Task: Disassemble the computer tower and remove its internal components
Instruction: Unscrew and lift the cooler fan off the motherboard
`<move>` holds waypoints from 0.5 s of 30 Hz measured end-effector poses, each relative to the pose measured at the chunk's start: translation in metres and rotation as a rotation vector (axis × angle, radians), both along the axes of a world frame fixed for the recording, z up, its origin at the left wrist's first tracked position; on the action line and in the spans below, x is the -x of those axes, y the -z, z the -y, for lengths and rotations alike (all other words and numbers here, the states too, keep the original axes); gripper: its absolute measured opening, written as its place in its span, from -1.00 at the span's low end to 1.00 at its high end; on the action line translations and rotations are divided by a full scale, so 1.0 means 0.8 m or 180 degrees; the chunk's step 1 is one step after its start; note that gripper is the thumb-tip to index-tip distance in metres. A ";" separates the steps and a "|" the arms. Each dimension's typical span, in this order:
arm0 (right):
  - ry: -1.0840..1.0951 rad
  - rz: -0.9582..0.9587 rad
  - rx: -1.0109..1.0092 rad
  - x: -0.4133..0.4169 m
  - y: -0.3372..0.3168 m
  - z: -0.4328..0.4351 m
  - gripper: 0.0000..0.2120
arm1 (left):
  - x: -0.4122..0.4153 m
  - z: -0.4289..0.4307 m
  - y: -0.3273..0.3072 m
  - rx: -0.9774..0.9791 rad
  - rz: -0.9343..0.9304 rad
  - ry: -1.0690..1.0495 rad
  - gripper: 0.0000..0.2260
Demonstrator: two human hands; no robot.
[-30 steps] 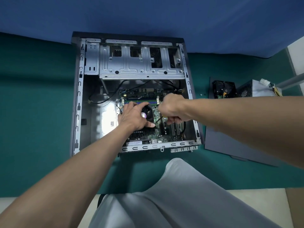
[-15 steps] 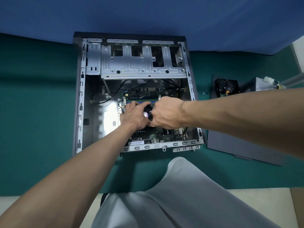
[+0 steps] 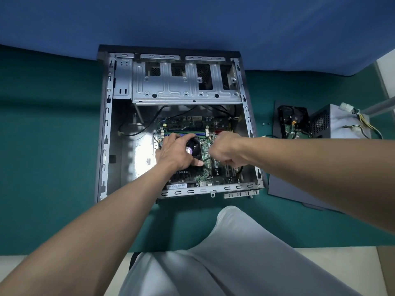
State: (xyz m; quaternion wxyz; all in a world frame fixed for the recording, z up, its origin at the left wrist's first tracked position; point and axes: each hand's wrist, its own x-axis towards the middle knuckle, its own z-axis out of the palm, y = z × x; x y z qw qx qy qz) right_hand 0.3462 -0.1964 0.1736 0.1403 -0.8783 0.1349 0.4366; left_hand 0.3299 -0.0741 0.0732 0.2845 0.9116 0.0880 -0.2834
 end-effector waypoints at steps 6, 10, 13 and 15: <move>-0.5142 0.1182 0.0884 0.019 -0.007 -0.002 -0.75 | 0.002 0.000 -0.003 -0.0043 0.0112 -0.0002 -0.34; -0.4823 0.1253 0.0769 0.025 -0.007 -0.013 -0.77 | 0.001 -0.001 0.000 -0.0055 0.0164 0.0008 -0.44; -0.3047 0.0916 0.0267 0.009 -0.013 -0.015 -0.78 | 0.000 -0.001 0.001 -0.0027 0.0083 0.0008 -0.29; -0.1677 0.0727 -0.0049 -0.002 -0.012 -0.011 -0.75 | 0.001 -0.002 0.002 -0.0004 0.0080 0.0008 -0.20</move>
